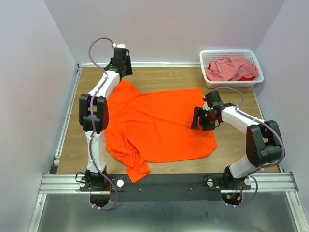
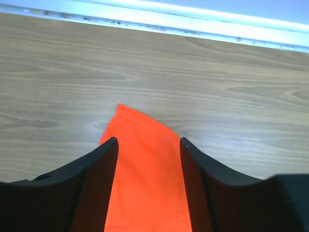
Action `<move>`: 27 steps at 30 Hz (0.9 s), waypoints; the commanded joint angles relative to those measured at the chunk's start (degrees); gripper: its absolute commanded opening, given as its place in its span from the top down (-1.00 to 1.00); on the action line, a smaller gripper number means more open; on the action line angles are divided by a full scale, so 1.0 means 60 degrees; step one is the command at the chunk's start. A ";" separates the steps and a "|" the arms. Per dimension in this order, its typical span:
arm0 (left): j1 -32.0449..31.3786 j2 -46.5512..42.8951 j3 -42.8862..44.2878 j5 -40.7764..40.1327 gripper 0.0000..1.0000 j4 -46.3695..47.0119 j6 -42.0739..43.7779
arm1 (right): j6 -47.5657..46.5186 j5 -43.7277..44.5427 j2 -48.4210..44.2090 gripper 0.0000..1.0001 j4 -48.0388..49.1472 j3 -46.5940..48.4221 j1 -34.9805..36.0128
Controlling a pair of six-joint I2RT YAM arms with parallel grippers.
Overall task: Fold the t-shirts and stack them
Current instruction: Flatten the tshirt out
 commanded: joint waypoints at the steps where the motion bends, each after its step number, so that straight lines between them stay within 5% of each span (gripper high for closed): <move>1: -0.0744 0.0097 -0.0092 -0.1285 -0.33 -0.0865 -0.0001 | -0.0144 -0.0158 -0.0238 -0.60 0.0046 0.0110 -0.0019; 6: -0.1038 0.0828 0.0551 -0.1768 -0.40 -0.1495 0.0028 | -0.0218 -0.0187 -0.0267 -0.75 0.0060 -0.0037 -0.0048; 16: -0.1346 0.1943 0.1446 -0.2091 -0.09 -0.1686 -0.0045 | -0.0320 -0.0202 -0.0531 -0.75 0.0046 -0.0286 -0.0033; 27: -0.1653 0.2383 0.1388 -0.2354 -0.04 -0.1715 0.0028 | -0.0320 -0.0245 -0.0677 -0.75 0.0060 -0.0477 -0.0033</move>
